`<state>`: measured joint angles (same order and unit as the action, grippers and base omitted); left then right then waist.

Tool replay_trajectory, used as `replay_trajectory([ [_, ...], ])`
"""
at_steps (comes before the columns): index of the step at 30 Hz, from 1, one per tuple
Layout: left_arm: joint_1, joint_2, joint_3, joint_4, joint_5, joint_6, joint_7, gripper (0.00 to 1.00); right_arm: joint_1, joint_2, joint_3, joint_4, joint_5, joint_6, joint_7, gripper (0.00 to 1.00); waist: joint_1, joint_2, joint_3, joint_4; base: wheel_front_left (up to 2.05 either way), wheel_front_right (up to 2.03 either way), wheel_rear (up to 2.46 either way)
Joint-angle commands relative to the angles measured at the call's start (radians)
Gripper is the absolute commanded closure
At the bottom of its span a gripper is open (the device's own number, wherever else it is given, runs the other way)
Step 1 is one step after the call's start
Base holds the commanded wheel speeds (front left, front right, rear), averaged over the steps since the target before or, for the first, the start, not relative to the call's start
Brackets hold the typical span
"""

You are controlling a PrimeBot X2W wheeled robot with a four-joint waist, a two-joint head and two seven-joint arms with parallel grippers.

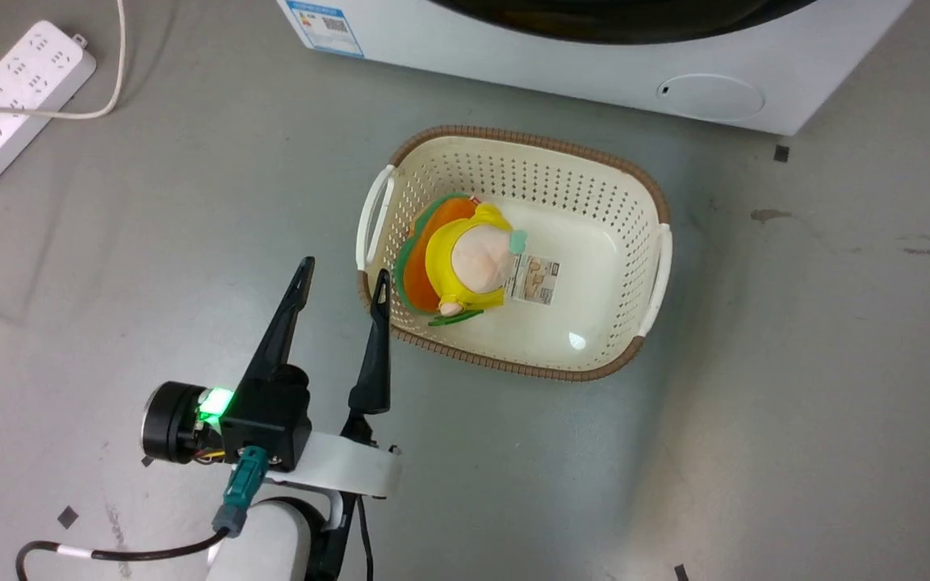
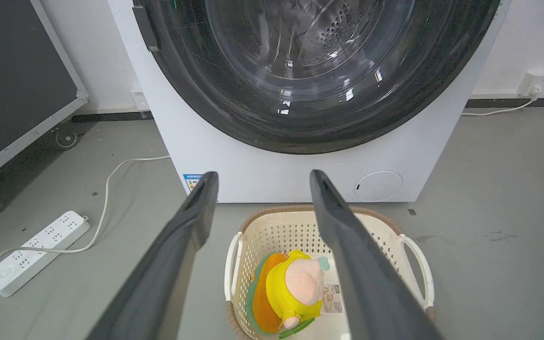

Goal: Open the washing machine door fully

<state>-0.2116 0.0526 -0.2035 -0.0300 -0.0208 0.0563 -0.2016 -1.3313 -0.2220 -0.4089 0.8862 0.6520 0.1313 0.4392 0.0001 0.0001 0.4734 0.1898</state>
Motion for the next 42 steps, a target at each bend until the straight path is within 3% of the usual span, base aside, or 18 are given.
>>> replay_trajectory([
  [1, -0.021, 0.002, -0.008, -0.002, -0.004, 0.007, -0.012, 0.00, -0.065, -0.015, -0.017, 0.048, 0.019, 0.000, 0.020, 1.00, -0.0001, -0.0001, 0.015, 0.009, 0.00, 0.00, 0.00],
  [17, -0.067, 0.000, -0.050, -0.007, -0.009, 0.022, -0.045, 0.00, -0.332, -0.055, -0.101, 0.277, 0.095, -0.001, 0.155, 1.00, -0.0001, -0.0001, 0.095, 0.048, 0.00, 0.00, 0.00],
  [22, -0.076, 0.000, -0.064, 0.000, -0.012, 0.030, -0.060, 0.00, -0.360, -0.069, -0.121, 0.364, 0.132, -0.001, 0.264, 1.00, -0.0001, -0.0001, 0.089, 0.059, 0.00, 0.00, 0.00],
  [29, -0.043, 0.000, -0.056, 0.028, -0.012, 0.029, -0.060, 0.00, -0.191, -0.028, -0.092, 0.322, 0.148, -0.001, 0.335, 1.00, -0.0001, -0.0001, -0.014, 0.037, 0.00, 0.00, 0.00],
  [30, -0.016, 0.004, -0.058, 0.044, -0.011, 0.021, -0.060, 0.00, -0.086, 0.007, -0.076, 0.273, 0.167, -0.001, 0.374, 1.00, -0.0001, -0.0001, -0.074, 0.024, 0.00, 0.00, 0.00],
  [42, 0.086, 0.012, -0.058, 0.080, -0.020, 0.004, -0.060, 0.00, 0.285, 0.151, -0.008, 0.007, 0.265, -0.001, 0.549, 1.00, -0.0001, -0.0001, -0.246, 0.002, 0.00, 0.00, 0.00],
])
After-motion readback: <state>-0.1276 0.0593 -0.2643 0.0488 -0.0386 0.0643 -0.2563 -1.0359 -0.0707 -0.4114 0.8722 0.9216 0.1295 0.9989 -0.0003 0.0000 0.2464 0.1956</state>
